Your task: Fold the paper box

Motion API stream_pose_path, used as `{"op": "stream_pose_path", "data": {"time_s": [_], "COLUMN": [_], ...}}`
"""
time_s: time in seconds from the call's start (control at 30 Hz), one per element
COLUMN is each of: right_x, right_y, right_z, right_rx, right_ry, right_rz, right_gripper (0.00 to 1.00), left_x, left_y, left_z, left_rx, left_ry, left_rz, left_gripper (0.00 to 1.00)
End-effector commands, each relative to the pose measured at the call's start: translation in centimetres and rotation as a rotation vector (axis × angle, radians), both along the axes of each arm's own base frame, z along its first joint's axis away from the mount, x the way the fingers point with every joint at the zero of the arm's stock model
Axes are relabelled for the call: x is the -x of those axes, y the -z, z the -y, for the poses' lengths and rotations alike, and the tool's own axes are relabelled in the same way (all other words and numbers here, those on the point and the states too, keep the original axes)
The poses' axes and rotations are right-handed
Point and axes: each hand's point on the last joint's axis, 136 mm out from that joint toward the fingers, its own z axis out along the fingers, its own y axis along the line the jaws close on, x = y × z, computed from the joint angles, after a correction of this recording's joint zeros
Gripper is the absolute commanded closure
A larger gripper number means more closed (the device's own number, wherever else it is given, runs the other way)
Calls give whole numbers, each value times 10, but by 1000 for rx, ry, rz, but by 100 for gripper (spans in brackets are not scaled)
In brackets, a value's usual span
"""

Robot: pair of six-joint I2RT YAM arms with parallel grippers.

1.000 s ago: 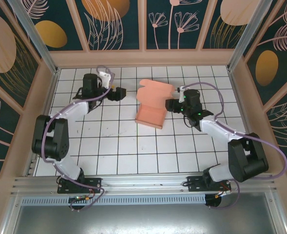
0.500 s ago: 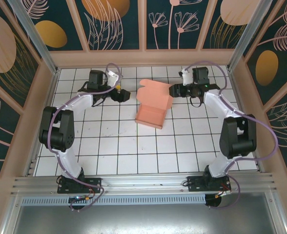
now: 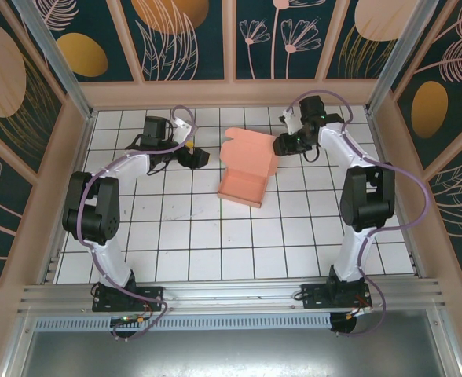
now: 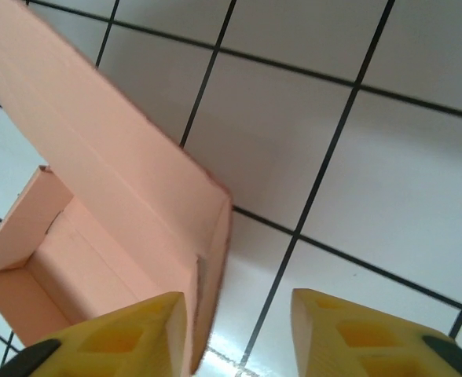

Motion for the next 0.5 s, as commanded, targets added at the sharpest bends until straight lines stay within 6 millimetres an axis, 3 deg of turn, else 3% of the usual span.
{"op": "stream_pose_path", "data": {"time_s": [0.0, 0.07, 0.2, 0.4, 0.47], "right_x": [9, 11, 11, 10, 10], "right_y": [5, 6, 10, 14, 12], "right_z": [-4, -5, -7, -9, -9], "right_rx": [31, 35, 41, 41, 46], "right_ry": [-30, -39, -48, -55, -58], "right_rz": [-41, -46, -52, -61, -51], "right_gripper": [67, 74, 78, 98, 100], "left_x": [9, 12, 13, 15, 14], "left_y": [-4, -1, 1, 6, 6], "left_z": [2, 3, 2, 1, 1], "left_rx": [-2, -3, -3, -10, -12], "left_ry": [36, 48, 46, 42, 39], "left_rz": [9, -4, -12, -22, -22], "left_gripper": [5, 5, 5, 5, 5]}}
